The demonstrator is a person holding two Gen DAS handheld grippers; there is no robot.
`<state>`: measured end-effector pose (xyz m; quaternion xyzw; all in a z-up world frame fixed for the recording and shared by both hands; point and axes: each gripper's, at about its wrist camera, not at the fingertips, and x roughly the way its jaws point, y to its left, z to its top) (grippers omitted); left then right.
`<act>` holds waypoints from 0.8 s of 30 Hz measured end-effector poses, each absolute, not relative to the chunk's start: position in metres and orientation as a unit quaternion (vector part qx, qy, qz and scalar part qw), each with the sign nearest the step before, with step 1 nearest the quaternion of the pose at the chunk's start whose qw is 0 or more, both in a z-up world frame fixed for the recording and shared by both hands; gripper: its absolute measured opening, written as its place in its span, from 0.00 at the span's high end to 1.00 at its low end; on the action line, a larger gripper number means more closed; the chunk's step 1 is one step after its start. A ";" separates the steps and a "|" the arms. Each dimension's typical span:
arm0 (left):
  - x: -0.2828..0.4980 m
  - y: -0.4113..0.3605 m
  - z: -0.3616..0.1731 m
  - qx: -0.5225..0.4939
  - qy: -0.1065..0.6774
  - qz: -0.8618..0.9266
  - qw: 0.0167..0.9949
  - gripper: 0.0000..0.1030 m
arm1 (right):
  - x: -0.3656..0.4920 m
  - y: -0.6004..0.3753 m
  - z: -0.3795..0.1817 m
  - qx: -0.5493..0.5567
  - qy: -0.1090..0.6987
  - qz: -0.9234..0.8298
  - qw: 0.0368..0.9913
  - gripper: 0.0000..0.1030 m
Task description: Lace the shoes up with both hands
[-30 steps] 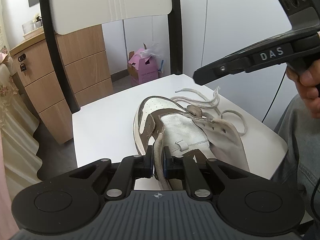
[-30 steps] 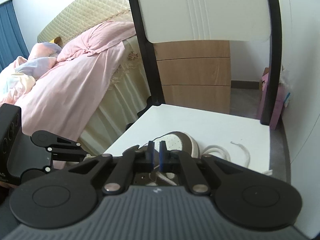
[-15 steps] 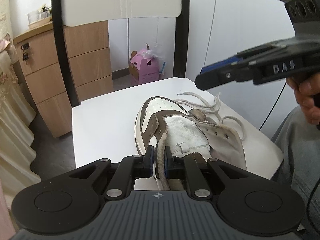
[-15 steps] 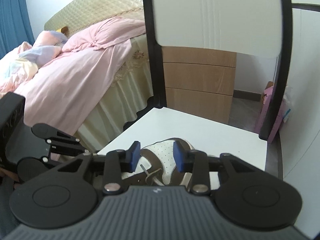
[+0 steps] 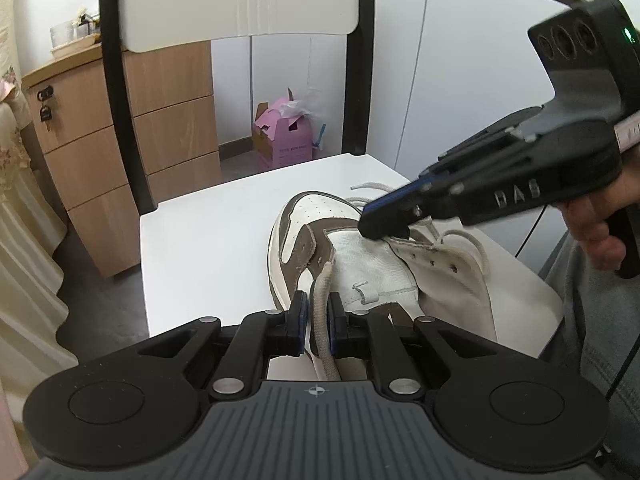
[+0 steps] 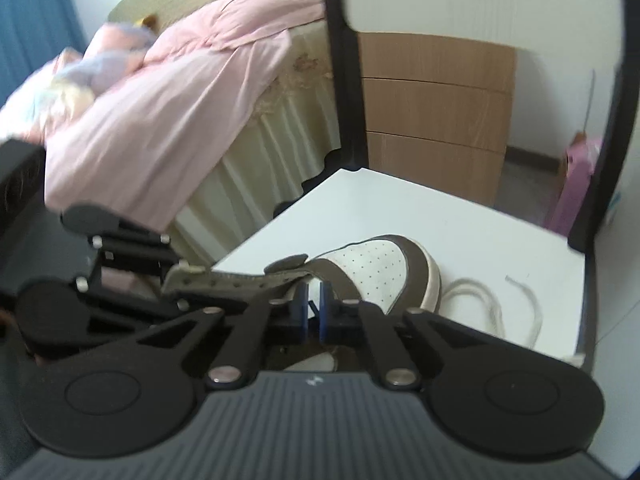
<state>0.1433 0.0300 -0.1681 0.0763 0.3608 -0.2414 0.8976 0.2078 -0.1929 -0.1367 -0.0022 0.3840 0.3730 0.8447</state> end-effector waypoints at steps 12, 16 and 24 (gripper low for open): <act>0.141 0.024 -0.169 0.087 0.360 -0.241 0.897 0.88 | 0.199 -0.170 -0.099 -0.015 0.311 0.390 0.867 0.99; 0.143 0.025 -0.170 0.088 0.365 -0.237 0.896 0.88 | 0.213 -0.177 -0.093 -0.039 0.336 0.402 0.851 0.94; 0.141 0.023 -0.169 0.095 0.363 -0.237 0.896 0.88 | 0.209 -0.196 -0.126 -0.039 0.392 0.389 0.833 0.79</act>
